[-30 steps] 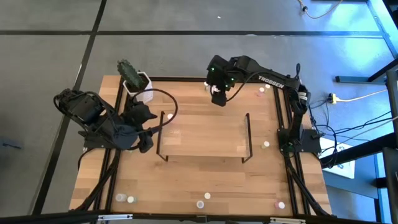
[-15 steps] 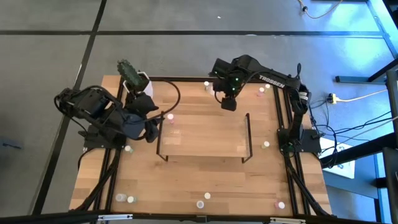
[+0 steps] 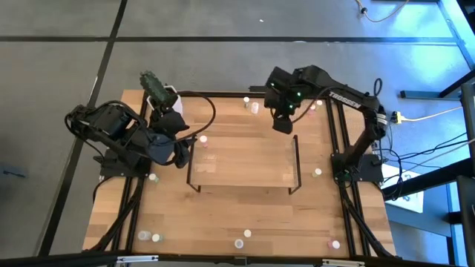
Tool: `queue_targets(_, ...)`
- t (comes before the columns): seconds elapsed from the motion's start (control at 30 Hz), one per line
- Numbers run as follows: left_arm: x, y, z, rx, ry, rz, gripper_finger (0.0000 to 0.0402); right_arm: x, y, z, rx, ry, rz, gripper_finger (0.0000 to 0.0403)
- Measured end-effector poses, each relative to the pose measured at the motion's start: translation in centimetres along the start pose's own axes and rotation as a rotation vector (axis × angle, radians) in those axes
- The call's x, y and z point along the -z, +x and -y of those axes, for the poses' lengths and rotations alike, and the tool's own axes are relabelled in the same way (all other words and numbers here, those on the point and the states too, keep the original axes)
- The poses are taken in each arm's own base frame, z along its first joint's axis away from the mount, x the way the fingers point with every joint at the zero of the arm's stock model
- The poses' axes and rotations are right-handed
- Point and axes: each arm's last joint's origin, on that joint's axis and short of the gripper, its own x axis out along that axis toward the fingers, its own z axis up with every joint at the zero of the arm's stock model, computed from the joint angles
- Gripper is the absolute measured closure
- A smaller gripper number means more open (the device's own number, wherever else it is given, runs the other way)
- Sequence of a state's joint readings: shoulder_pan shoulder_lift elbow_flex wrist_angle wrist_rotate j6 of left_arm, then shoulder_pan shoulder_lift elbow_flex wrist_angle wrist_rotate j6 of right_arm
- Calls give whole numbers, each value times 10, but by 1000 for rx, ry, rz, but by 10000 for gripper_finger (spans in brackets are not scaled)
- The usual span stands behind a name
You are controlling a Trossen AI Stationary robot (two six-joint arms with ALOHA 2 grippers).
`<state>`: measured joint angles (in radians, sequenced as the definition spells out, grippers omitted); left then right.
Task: Pick and place medicine bottles onto shelf by color
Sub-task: Put the top white pill bottle on the shelf
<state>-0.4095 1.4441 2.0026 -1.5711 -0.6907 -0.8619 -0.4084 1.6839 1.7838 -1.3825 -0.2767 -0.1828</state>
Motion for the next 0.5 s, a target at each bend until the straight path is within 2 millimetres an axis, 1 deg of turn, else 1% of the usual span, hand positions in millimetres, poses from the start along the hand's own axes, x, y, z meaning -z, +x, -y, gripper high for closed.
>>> queue_targets(0.1, 0, 0, 0, 0, 0, 0, 179, 16, 10, 0, 3, 14, 41, 150)
queue_targets(0.23, 0, 0, 0, 0, 0, 0, 179, 25, 23, 3, 72, 14, 183, 150)
queue_targets(0.4, 0, 0, 0, 0, 0, 0, 179, 27, 49, 11, 111, -4, 284, 150)
queue_targets(0.5, 0, 0, 0, 0, 0, 0, 179, 24, 64, 18, 203, -3, 343, 150)
